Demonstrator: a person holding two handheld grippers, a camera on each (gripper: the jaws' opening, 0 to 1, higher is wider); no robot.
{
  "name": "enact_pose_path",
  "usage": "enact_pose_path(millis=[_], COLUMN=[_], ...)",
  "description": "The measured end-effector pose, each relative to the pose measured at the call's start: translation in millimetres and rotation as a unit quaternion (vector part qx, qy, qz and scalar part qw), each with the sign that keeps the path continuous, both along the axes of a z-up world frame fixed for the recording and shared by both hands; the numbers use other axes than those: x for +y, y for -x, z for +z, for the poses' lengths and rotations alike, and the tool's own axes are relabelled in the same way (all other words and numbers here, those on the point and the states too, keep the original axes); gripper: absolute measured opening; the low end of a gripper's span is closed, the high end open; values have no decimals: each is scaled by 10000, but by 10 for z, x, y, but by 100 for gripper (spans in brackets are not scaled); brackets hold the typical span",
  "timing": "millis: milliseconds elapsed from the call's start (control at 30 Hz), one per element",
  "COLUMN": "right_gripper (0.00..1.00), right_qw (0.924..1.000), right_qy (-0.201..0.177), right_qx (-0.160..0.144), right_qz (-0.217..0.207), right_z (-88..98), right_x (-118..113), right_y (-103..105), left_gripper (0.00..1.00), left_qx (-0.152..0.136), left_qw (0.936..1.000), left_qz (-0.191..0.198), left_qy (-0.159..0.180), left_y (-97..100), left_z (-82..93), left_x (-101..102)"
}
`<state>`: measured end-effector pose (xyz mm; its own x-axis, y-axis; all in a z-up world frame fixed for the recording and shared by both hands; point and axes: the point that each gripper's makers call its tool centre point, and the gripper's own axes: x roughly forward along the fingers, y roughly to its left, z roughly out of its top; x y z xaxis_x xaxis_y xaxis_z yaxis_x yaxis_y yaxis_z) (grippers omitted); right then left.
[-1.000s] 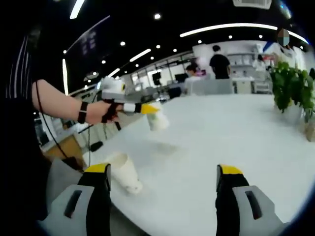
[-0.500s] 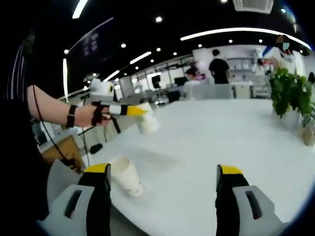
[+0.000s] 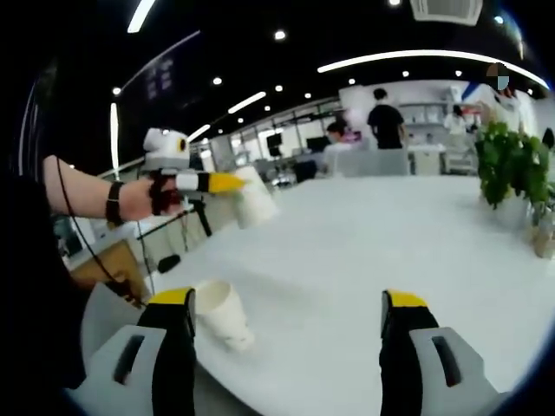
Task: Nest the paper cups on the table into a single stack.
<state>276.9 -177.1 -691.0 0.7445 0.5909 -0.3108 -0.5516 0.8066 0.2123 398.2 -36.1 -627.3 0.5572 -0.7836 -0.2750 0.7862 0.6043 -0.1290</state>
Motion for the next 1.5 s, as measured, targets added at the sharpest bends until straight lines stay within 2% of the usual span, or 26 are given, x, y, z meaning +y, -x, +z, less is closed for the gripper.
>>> enact_pose_path(millis=[367,433,800,1000,1167,1300,1500], right_gripper=[86,86,86,86,86,84,82], right_qw=[10000,10000,9999,9997,9985,9985,9967], right_qy=[-15,-7,-84,-185,-521,-486,-723], right_qx=[20,25,-8,-67,-123,-177,-238], right_qz=[12,32,104,116,73,160,271], right_z=[5,15,72,132,250,284,382], right_x=[28,46,150,197,241,299,414], right_y=[-14,-9,2,-8,-25,-18,-22], left_gripper=[36,36,36,36,36,36,36], left_qx=[-92,-15,-217,-264,-317,-301,-321], left_qw=[9995,9995,9991,9988,9982,9978,9968], left_qz=[-291,-280,-296,-302,-439,-515,-643], left_qy=[27,112,199,281,266,272,340], left_y=[255,270,355,369,413,444,509], left_z=[63,77,316,406,455,483,568], left_x=[-97,-91,-44,-55,-113,-149,-203])
